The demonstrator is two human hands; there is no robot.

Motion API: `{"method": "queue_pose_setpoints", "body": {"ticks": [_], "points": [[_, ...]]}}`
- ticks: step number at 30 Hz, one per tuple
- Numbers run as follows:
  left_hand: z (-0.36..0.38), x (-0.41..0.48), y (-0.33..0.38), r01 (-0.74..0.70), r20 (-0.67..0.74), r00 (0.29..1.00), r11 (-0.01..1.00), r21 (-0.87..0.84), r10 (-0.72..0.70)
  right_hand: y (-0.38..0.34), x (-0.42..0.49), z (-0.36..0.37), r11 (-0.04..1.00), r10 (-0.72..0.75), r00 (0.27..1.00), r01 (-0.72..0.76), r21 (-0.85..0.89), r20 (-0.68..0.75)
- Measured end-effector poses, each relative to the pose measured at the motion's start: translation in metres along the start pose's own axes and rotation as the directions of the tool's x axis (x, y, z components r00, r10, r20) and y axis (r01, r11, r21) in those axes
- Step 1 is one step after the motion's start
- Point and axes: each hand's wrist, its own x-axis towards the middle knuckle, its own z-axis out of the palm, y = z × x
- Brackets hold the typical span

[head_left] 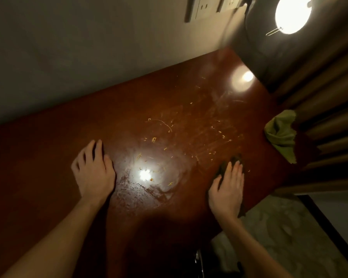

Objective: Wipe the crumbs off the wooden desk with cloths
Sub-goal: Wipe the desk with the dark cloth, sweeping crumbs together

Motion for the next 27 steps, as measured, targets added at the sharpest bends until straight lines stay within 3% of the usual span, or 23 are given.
{"method": "queue_pose_setpoints", "body": {"ticks": [4, 6, 12, 17, 19, 23, 27], "points": [[0.004, 0.001, 0.000, -0.013, -0.018, 1.000, 1.000, 0.017, 0.013, 0.006, 0.033, -0.008, 0.940, -0.338, 0.940, 0.336, 0.052, 0.040], [0.005, 0.002, 0.000, -0.006, -0.012, 1.000, 1.000, 0.021, 0.007, 0.007, 0.032, -0.009, 0.909, -0.405, 0.913, 0.398, 0.120, 0.038], [0.002, 0.005, 0.001, -0.016, -0.004, 1.000, 0.999, 0.045, 0.017, 0.004, 0.008, -0.005, 0.919, -0.198, 0.980, 0.189, 0.345, -0.012], [-0.003, 0.011, 0.007, -0.013, 0.006, 1.000, 0.990, 0.143, 0.012, -0.015, 0.011, -0.028, 0.827, -0.056, 0.995, 0.095, 0.554, -0.086], [-0.010, 0.036, 0.014, -0.065, 0.021, 0.998, 0.984, 0.168, 0.062, -0.036, 0.033, -0.043, 0.793, -0.102, 0.988, 0.154, 0.589, -0.120], [0.002, 0.093, 0.039, -0.074, 0.066, 0.995, 0.997, 0.028, 0.072, -0.102, 0.105, -0.056, 0.730, -0.226, 0.962, 0.270, 0.628, -0.152], [0.021, 0.094, 0.043, -0.066, 0.028, 0.997, 0.997, 0.046, 0.065, -0.184, 0.188, -0.040, 0.674, -0.442, 0.873, 0.476, 0.566, -0.207]]}}
